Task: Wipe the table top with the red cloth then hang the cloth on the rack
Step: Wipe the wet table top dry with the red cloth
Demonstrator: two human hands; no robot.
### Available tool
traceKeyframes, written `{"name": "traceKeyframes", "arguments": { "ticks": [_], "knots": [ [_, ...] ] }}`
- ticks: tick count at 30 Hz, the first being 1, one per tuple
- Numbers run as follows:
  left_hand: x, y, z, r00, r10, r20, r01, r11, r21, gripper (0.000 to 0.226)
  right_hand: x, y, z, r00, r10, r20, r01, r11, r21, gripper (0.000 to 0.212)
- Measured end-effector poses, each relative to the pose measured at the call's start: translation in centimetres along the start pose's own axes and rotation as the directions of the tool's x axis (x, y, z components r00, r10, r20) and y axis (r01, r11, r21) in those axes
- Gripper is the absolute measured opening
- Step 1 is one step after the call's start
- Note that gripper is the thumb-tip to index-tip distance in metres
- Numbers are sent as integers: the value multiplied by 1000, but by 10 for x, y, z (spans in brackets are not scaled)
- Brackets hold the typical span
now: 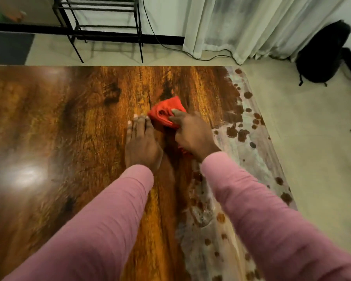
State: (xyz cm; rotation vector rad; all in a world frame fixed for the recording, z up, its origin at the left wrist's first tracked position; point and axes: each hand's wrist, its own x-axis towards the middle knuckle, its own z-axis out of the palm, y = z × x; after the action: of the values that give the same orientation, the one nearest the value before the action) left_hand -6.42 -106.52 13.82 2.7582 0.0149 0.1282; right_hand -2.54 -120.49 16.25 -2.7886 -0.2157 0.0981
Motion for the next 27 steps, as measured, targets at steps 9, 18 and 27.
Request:
{"name": "traceKeyframes", "arguments": {
  "ticks": [9,18,27],
  "knots": [
    [-91,-26,-12,977,117,178,-132,988,79,64,-38,50,-27,843,520,-141,-517,854,58,42],
    [-89,-28,-13,972,139,188,-155,985,72,68,-115,5,13,985,123,-118,-128,991,-34,49],
    [-89,-25,-7,975,146,165,-160,984,76,63,-125,3,3,773,603,-199,-591,797,121,57]
  ]
}}
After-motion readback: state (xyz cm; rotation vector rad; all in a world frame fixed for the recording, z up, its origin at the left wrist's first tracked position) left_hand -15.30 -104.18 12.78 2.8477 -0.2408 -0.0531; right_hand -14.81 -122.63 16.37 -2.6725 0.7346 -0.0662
